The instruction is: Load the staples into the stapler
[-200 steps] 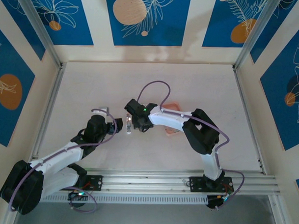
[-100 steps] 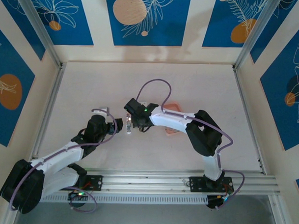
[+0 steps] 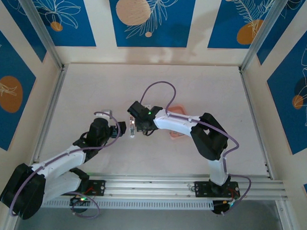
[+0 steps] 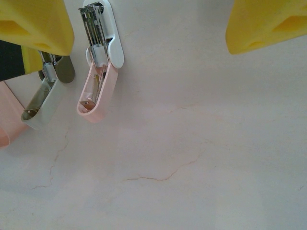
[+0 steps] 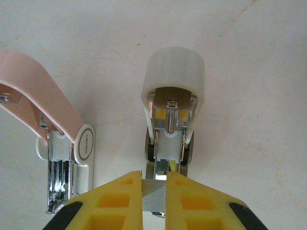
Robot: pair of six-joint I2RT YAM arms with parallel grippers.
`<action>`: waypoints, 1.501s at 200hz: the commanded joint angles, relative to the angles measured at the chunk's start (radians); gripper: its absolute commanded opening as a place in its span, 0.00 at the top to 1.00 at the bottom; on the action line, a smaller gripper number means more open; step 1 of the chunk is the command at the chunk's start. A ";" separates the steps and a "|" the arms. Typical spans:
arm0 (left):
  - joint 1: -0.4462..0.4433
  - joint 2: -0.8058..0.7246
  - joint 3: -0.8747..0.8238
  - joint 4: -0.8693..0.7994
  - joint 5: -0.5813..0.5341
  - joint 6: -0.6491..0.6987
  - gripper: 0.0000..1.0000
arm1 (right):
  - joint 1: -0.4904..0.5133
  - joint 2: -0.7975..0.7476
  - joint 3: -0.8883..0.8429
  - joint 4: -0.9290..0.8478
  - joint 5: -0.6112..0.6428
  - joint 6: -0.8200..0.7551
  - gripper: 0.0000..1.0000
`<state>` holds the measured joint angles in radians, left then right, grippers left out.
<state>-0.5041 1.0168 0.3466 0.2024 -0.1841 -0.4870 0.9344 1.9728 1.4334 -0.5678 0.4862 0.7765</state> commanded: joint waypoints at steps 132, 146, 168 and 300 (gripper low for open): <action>0.013 0.006 -0.002 0.027 0.015 0.012 0.17 | -0.008 0.040 -0.010 -0.035 -0.009 0.022 0.85; 0.014 0.006 -0.002 0.028 0.015 0.013 0.18 | -0.008 0.041 -0.011 -0.038 -0.009 0.023 0.85; 0.014 0.006 -0.002 0.029 0.015 0.012 0.17 | -0.008 0.044 -0.011 -0.044 -0.008 0.025 0.85; 0.013 0.000 -0.007 0.016 0.085 -0.023 0.18 | 0.053 -0.107 -0.133 0.139 0.107 -0.140 0.85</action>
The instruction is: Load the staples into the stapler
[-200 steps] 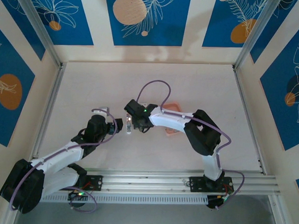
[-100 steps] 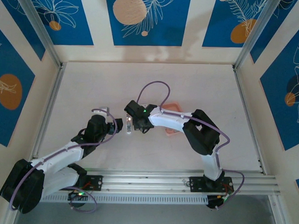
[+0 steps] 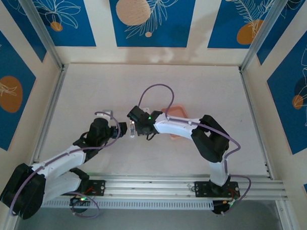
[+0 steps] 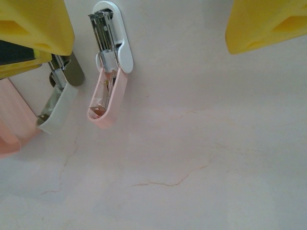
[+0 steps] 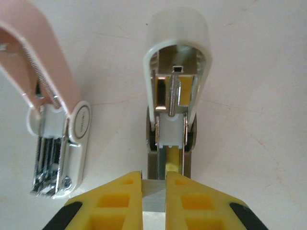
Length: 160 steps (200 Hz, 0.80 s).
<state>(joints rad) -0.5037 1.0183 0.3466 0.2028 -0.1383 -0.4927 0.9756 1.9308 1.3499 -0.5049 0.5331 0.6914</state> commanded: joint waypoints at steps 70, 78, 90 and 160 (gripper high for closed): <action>0.013 -0.008 0.008 -0.024 0.064 -0.024 0.18 | -0.006 -0.087 -0.158 0.208 0.047 -0.117 0.85; 0.013 -0.006 0.010 -0.027 0.068 -0.030 0.19 | -0.011 -0.087 -0.168 0.221 0.041 -0.120 0.85; 0.013 -0.007 0.013 -0.031 0.076 -0.036 0.19 | -0.015 -0.088 -0.176 0.236 0.036 -0.125 0.85; 0.013 0.001 0.034 -0.042 0.071 -0.038 0.19 | -0.031 -0.084 -0.200 0.273 0.025 -0.121 0.85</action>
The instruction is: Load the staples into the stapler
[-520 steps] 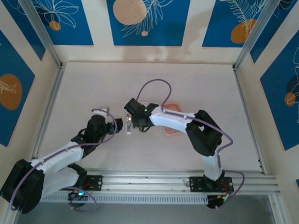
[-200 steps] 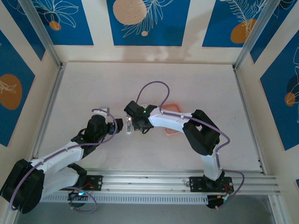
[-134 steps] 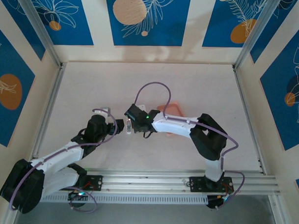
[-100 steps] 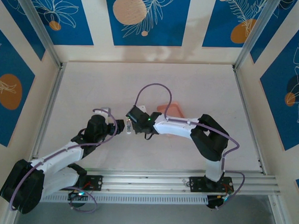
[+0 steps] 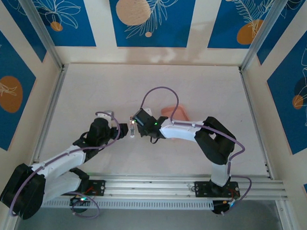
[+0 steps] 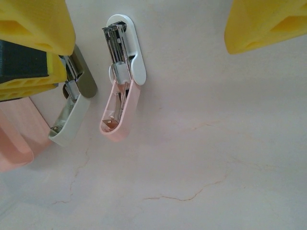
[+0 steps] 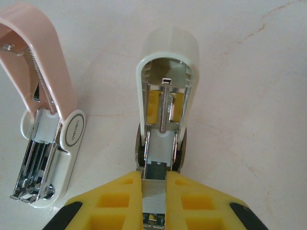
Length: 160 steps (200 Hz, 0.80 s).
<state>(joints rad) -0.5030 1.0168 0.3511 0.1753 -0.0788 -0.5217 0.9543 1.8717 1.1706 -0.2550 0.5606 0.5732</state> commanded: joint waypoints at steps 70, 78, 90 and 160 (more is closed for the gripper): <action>0.012 0.012 0.028 -0.013 0.014 -0.008 0.19 | -0.024 -0.010 -0.026 0.033 -0.036 0.007 0.85; 0.012 0.010 0.027 -0.013 0.014 -0.007 0.19 | -0.024 -0.005 -0.022 0.030 -0.037 0.007 0.85; 0.012 0.011 0.025 -0.013 0.013 -0.007 0.19 | -0.024 0.001 -0.017 0.023 -0.040 0.008 0.85; 0.013 -0.001 0.019 -0.016 0.013 -0.005 0.19 | -0.018 -0.003 -0.002 0.002 -0.045 0.005 0.74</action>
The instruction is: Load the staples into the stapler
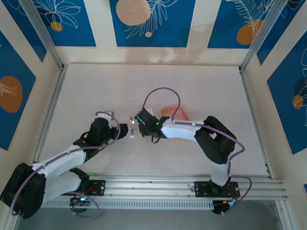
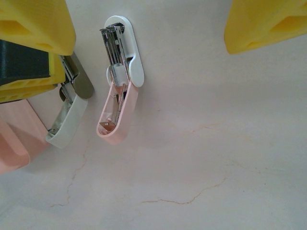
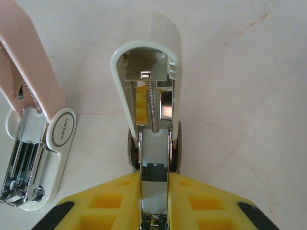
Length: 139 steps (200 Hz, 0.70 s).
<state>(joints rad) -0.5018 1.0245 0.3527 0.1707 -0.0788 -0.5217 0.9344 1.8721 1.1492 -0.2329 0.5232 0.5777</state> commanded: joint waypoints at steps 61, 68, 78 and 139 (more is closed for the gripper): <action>0.011 -0.022 0.020 -0.017 0.017 -0.010 0.19 | 0.010 -0.096 0.012 -0.039 0.006 0.003 0.68; 0.011 -0.023 0.020 -0.017 0.017 -0.012 0.19 | 0.003 -0.113 0.005 -0.039 -0.009 0.007 0.67; 0.011 -0.024 0.019 -0.016 0.020 -0.015 0.19 | -0.010 -0.136 -0.006 -0.044 -0.035 0.022 0.66; 0.011 -0.018 0.016 -0.008 0.027 -0.031 0.19 | -0.119 -0.165 -0.036 -0.088 -0.284 0.117 0.64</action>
<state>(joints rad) -0.5018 1.0145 0.3527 0.1635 -0.0708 -0.5407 0.8448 1.7039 1.1408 -0.2783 0.3645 0.6384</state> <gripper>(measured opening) 0.809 0.358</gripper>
